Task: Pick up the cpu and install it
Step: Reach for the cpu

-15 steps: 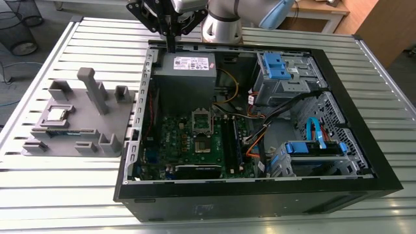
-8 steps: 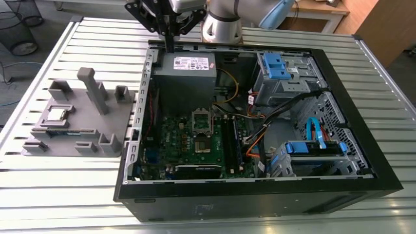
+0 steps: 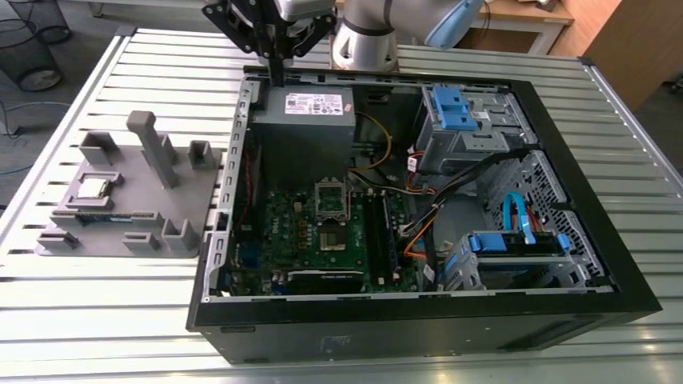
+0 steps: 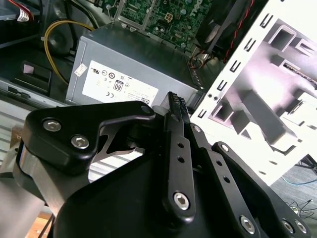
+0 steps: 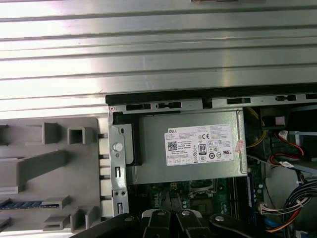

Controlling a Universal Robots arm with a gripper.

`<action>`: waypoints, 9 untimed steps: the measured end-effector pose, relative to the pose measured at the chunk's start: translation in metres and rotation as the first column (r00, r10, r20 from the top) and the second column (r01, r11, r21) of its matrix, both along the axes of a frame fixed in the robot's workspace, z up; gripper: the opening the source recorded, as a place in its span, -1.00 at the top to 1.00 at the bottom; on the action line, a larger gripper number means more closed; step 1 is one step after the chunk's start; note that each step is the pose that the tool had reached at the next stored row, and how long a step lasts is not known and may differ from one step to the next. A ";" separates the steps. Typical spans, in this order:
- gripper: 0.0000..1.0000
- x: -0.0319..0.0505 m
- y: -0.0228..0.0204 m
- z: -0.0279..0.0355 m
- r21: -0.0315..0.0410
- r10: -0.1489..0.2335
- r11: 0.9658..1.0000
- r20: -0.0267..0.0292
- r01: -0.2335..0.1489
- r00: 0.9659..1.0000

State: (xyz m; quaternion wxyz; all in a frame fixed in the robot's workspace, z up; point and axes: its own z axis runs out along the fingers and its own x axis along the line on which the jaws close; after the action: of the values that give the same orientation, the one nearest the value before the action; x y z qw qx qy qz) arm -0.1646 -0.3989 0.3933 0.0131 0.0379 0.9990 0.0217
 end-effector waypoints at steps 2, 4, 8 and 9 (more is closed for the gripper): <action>0.79 -0.0007 0.0000 0.0000 0.000 0.000 1.000 0.000 0.000 1.000; 0.79 -0.0014 0.0000 0.0000 0.000 0.000 1.000 0.000 0.000 1.000; 0.79 -0.0029 0.0000 0.0000 0.000 0.000 1.000 0.000 0.000 1.000; 0.79 -0.0033 0.0000 0.0000 0.000 0.000 1.000 0.000 0.000 1.000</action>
State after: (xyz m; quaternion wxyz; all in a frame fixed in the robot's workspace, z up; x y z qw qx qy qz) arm -0.1679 -0.3989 0.3933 0.0131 0.0379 0.9990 0.0217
